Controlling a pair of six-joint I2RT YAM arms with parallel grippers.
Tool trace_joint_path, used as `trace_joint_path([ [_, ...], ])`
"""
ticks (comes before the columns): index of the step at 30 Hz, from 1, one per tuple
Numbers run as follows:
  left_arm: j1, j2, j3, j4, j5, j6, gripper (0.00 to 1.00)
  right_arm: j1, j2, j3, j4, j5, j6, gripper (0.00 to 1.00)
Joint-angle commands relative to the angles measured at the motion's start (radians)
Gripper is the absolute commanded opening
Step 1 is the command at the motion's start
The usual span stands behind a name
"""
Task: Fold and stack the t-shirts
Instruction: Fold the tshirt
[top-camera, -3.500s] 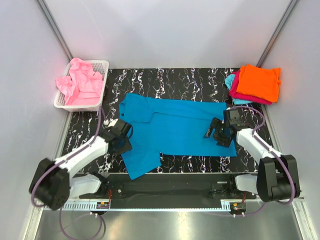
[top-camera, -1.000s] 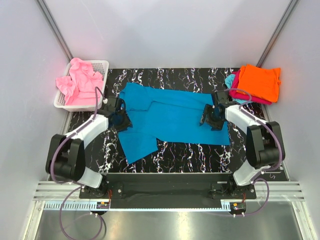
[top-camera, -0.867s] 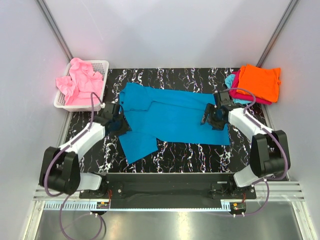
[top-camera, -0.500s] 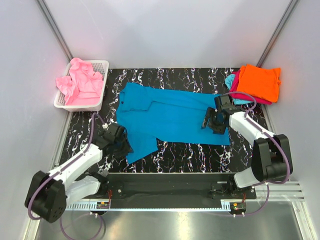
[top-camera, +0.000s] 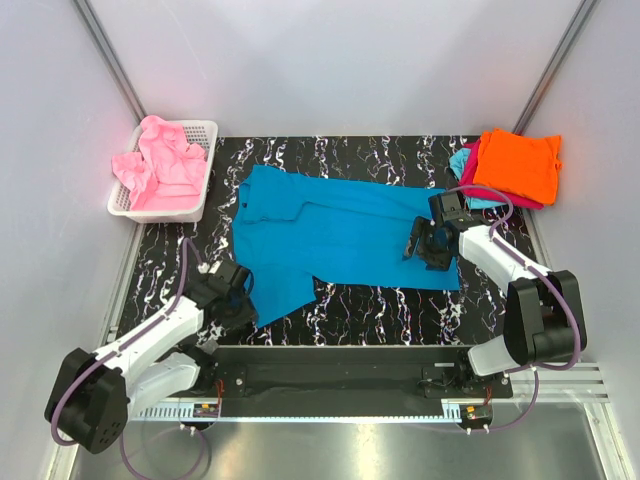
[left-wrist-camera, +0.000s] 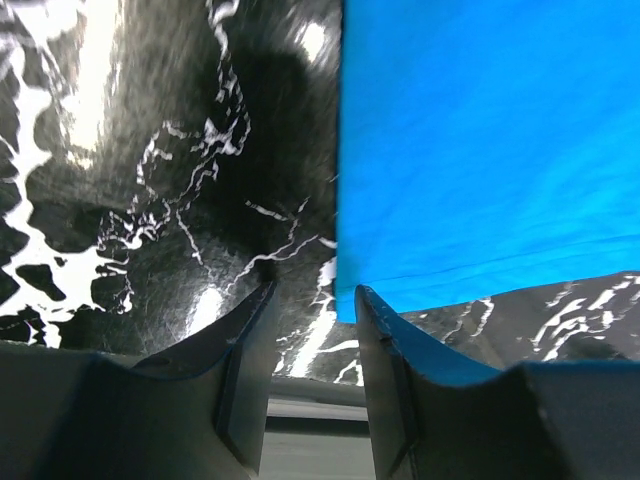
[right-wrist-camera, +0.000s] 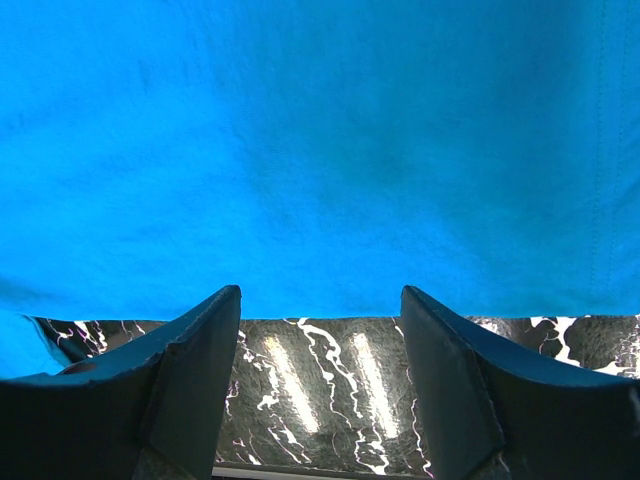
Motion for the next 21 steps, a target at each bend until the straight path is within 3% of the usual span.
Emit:
trace_joint_path([
  [1,-0.013,0.005,-0.011,0.025,0.021,-0.026,0.41,0.009,-0.029,-0.005,0.008,-0.001,0.011,0.72],
  [16,-0.045,0.114,-0.002,0.105,0.081,-0.017,0.39,0.01,-0.024,-0.01,0.014,0.004,0.008,0.72],
  [21,-0.058,0.12,-0.002,0.105,0.079,-0.011,0.0,0.009,-0.024,-0.005,0.014,0.007,0.006,0.73],
])
